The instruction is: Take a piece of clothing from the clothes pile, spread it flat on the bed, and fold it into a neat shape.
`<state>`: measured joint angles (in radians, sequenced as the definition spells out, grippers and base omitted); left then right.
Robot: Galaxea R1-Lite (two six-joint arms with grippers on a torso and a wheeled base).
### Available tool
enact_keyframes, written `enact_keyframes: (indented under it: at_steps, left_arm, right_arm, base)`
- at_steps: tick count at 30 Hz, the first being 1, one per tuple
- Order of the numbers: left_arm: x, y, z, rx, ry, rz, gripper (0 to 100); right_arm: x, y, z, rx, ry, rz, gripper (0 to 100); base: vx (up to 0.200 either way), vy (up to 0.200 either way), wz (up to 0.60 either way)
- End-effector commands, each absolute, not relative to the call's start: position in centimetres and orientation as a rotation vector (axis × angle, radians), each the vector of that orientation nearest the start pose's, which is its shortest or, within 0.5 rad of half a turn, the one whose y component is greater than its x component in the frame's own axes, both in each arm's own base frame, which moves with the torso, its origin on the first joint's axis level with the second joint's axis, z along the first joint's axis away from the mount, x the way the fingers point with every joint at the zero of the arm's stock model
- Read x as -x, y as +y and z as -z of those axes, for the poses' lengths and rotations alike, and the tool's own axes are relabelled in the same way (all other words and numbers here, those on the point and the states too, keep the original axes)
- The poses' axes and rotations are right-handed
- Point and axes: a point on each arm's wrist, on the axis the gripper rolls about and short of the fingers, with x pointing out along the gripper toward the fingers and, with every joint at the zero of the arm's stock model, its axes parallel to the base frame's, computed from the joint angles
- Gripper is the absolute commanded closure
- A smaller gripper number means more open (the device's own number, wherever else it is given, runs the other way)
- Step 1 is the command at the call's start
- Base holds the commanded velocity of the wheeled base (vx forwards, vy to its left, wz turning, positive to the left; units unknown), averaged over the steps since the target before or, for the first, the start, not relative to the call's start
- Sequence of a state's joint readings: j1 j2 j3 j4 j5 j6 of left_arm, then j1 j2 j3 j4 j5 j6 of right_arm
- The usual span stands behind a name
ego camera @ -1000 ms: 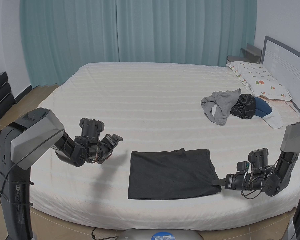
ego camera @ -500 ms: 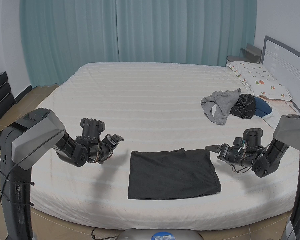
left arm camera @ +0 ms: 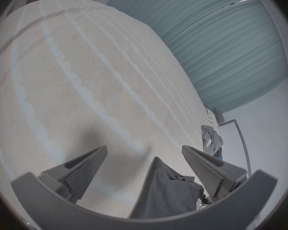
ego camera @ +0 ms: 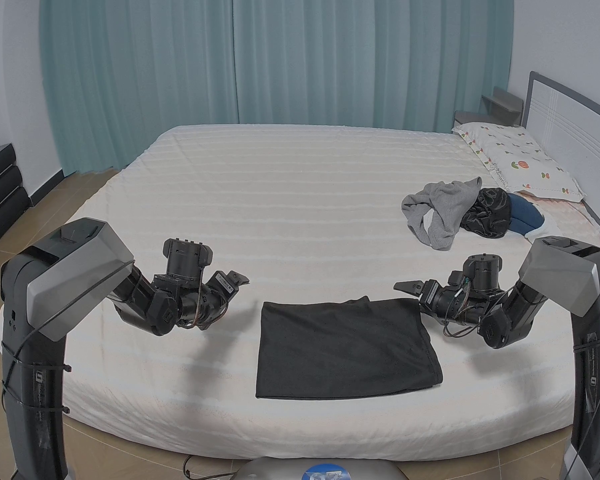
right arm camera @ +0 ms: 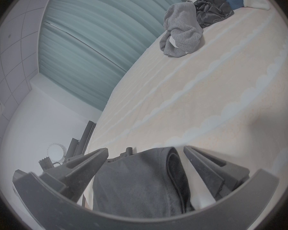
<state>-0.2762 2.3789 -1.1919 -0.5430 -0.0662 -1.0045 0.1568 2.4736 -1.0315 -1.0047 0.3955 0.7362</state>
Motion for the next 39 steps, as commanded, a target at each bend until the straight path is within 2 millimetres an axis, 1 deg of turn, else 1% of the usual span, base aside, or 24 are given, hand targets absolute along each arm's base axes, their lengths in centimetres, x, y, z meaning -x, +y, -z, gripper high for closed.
enact_keyframes:
  at_steps: [1, 8, 17, 37, 38, 39]
  left_arm:
    - [-41.8, -12.0, -1.1, 0.890, 0.750, -0.022, 0]
    - [-41.8, -12.0, -1.1, 0.890, 0.750, -0.022, 0]
    - [-41.7, -12.0, -1.0, 0.888, 0.753, -0.023, 0]
    - [-41.6, -12.0, -1.0, 0.884, 0.757, -0.024, 0]
    - [-41.6, -12.0, -1.0, 0.884, 0.757, -0.024, 0]
    - [-41.6, -12.0, -1.0, 0.884, 0.757, -0.024, 0]
  right_arm:
    - [-42.3, 7.6, 3.0, -0.755, 0.620, -0.341, 100]
    - [-42.6, 7.5, 3.2, -0.749, 0.603, -0.308, 100]
    - [-43.1, 6.2, 3.0, -0.759, 0.578, -0.283, 100]
    - [-43.3, 6.2, 3.4, -0.758, 0.583, -0.266, 100]
    - [-43.3, 6.1, 3.3, -0.758, 0.582, -0.266, 0]
    - [-43.3, 6.1, 3.3, -0.758, 0.582, -0.266, 0]
  base:
    - [0.000, 0.000, 0.00]
    - [0.000, 0.000, 0.00]
    - [0.000, 0.000, 0.00]
    - [0.000, 0.000, 0.00]
    - [0.000, 0.000, 0.00]
    - [0.000, 0.000, 0.00]
